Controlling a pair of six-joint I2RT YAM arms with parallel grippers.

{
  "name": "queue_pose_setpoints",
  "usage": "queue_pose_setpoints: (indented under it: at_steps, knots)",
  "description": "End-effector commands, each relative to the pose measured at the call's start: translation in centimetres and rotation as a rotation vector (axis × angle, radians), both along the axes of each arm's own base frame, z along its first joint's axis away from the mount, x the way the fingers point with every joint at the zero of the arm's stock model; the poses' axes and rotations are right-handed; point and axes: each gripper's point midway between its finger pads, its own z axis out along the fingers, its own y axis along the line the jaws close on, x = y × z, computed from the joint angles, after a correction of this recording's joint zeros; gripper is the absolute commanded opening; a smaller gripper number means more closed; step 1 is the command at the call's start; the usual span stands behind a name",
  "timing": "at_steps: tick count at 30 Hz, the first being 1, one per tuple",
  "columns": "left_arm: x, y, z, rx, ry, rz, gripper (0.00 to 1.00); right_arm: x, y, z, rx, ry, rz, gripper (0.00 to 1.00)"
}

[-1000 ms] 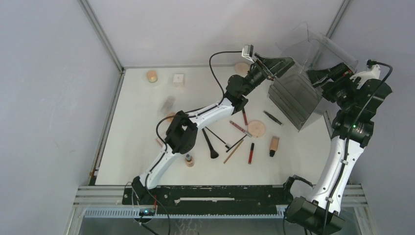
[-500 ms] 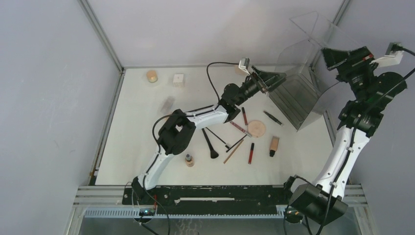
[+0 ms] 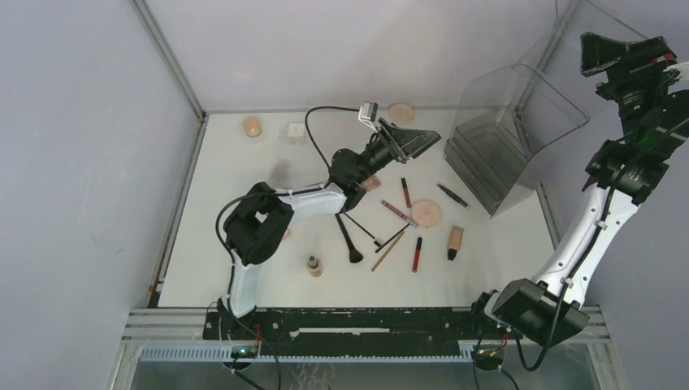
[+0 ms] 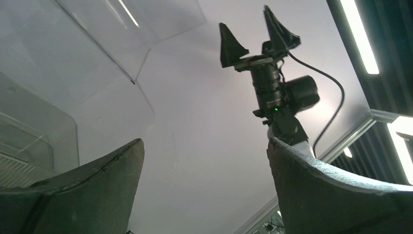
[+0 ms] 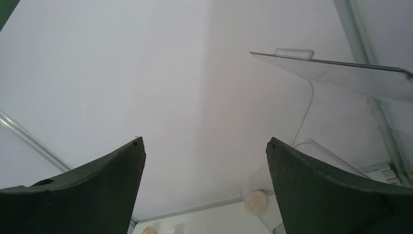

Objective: Organize the makeup
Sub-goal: Open the storage box at the center of the board.

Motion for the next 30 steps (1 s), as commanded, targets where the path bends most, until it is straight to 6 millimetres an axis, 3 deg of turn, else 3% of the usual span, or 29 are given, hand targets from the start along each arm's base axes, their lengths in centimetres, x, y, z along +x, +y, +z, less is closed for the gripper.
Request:
queue_pose_setpoints:
  at_steps: [1, 5, 17, 24, 30]
  knots:
    - [-2.5, 1.9, 2.7, -0.039, -0.115, -0.008, 1.0, 1.5, -2.5, 0.7, 0.024, -0.031, -0.046, 1.0]
    - [-2.7, 2.0, 2.0, -0.022, -0.109, -0.01, 1.0, 2.5, -2.8, -0.5, 0.064, -0.011, 0.003, 1.0]
    - [-2.9, 2.5, 1.5, 0.014, -0.099, 0.01, 1.0, 0.8, -1.8, -1.5, -0.007, 0.027, -0.031, 1.0]
    - [-2.5, 3.3, 1.4, 0.129, -0.123, 0.096, 1.0, -1.4, 1.0, -0.4, -0.048, 0.018, 0.024, 1.0]
    - [-1.8, 5.8, 1.2, 0.312, -0.161, 0.246, 1.0, -3.5, 4.8, -0.5, -0.115, 0.044, 0.058, 1.0]
